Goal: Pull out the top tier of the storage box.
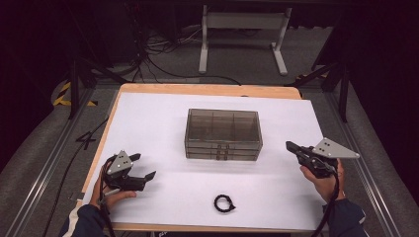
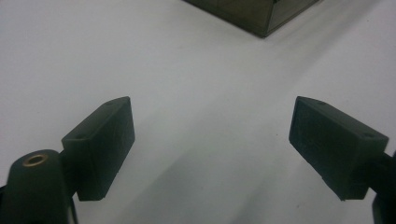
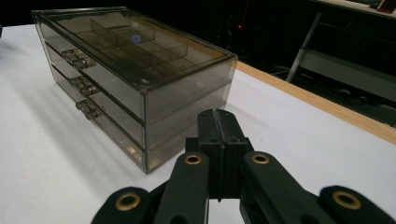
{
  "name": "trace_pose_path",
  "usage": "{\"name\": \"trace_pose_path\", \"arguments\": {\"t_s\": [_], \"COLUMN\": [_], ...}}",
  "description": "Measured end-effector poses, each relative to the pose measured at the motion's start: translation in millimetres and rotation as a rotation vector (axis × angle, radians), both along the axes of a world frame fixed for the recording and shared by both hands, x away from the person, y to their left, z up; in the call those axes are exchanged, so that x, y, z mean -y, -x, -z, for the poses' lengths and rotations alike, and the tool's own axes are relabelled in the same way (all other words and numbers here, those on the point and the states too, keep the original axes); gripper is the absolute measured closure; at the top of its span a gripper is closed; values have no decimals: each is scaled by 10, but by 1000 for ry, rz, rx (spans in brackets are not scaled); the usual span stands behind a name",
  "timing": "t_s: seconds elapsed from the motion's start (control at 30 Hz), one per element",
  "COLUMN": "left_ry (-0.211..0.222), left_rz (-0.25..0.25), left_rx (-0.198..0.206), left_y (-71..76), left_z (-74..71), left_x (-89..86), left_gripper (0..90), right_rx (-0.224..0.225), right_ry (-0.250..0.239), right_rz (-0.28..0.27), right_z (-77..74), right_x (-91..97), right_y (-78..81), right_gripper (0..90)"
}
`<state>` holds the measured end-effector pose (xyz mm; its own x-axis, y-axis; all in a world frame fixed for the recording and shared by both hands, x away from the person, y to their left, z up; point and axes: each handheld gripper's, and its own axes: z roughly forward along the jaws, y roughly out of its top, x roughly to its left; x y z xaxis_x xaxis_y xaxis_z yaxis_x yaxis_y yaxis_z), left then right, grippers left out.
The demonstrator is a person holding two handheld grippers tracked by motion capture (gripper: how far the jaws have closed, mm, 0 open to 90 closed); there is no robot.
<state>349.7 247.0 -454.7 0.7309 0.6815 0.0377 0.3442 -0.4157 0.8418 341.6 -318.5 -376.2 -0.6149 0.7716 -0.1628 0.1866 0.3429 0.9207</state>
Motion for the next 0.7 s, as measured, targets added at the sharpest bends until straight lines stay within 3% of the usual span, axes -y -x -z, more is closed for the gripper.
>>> {"name": "trace_pose_path", "arguments": {"t_s": [0.13,0.37,0.7], "left_ry": [21,-20,-10], "left_rz": [0,21,54], "left_rx": [25,79,137], "left_y": [6,25,13], "left_z": [-77,-224,-431], "left_x": [16,156,392], "left_gripper": [168,188,190], "right_rx": [1,0,-19], "right_ry": [3,-14,-2], "right_rz": [-24,-57,-80], "right_z": [-47,-111,-121], "right_x": [-139,-343,-570], "right_y": [-69,-180,-295], "right_gripper": [900,900,900]}}
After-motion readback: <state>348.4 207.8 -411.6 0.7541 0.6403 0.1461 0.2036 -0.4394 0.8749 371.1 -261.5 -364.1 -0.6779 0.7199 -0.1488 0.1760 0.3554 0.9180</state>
